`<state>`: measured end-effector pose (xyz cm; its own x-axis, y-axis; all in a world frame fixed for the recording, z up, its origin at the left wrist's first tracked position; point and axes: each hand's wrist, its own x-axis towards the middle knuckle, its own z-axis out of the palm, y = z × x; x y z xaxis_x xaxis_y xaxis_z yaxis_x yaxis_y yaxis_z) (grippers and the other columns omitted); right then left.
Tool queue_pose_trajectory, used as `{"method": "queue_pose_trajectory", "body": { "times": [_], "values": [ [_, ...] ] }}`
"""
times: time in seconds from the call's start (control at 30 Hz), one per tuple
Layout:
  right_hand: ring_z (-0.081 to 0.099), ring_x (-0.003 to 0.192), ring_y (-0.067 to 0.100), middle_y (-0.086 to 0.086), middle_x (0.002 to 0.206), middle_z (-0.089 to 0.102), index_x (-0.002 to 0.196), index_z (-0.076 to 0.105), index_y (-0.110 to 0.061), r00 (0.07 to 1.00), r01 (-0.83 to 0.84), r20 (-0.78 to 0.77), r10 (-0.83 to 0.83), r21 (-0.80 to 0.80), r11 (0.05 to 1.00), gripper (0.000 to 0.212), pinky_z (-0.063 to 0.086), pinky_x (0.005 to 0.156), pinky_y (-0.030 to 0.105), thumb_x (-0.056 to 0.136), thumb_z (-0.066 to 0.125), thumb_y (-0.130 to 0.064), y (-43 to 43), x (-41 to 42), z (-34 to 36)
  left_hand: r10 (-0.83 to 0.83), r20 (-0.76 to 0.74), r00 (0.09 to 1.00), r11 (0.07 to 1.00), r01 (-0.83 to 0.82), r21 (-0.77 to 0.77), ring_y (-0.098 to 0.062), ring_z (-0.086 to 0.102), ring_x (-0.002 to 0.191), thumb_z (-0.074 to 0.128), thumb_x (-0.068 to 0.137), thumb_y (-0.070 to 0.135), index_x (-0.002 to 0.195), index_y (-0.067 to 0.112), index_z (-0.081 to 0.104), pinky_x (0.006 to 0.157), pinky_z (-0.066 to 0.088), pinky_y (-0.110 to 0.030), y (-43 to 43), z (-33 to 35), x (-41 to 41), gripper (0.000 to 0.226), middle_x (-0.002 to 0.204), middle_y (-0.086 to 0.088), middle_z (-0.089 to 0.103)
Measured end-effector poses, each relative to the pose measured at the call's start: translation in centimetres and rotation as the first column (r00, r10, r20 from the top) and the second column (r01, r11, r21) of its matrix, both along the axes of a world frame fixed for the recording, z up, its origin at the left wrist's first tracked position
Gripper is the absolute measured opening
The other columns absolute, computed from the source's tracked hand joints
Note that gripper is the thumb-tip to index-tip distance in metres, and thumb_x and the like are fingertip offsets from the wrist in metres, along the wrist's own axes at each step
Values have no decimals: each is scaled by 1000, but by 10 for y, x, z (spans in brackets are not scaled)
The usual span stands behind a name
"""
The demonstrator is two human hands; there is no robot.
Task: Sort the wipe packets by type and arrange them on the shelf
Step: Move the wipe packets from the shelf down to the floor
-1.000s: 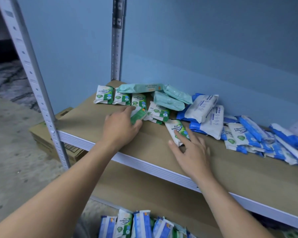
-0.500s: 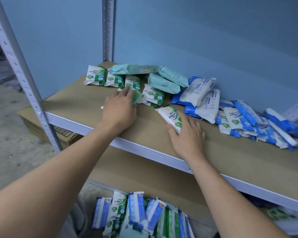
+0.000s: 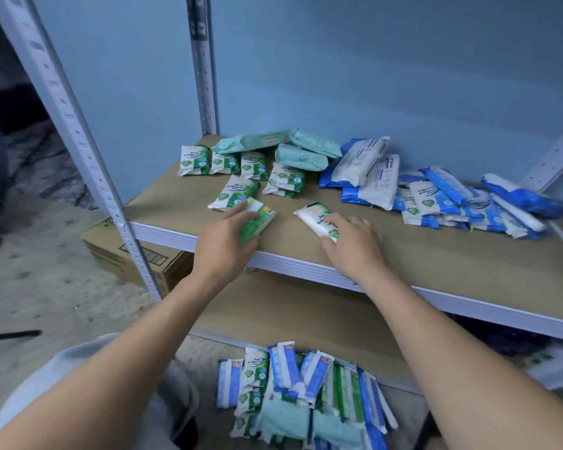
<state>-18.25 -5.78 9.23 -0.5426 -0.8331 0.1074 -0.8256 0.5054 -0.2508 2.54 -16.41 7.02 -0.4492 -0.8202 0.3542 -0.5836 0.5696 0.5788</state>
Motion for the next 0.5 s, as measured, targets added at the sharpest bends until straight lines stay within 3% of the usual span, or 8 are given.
{"method": "queue_pose_trajectory", "body": {
  "times": [0.13,0.37,0.5],
  "values": [
    [44,120,28,6,128,56,139,49,-29,1000,-14,-23,13,-63,998,42,37,96,42,98,48,-36,38,20,-5,33,-68,997,999,-30,41,-17,61,119,74,87,32,126,31,67,87,46,-30,30,-5,8,40,149,16,49],
    [48,110,30,6,127,55,135,50,-24,981,-132,-160,108,-148,980,42,43,91,44,95,56,-36,108,45,-25,-79,-157,984,997,75,-34,-6,59,121,79,84,29,124,27,68,95,51,-29,96,-33,20,41,146,14,53],
    [49,102,29,5,123,51,137,47,-23,983,-139,-140,118,-155,978,48,46,83,44,92,58,-34,141,53,-56,-113,-197,974,992,101,-71,-4,59,123,79,85,22,123,24,68,94,53,-29,124,-62,23,40,148,13,52]
  ]
}}
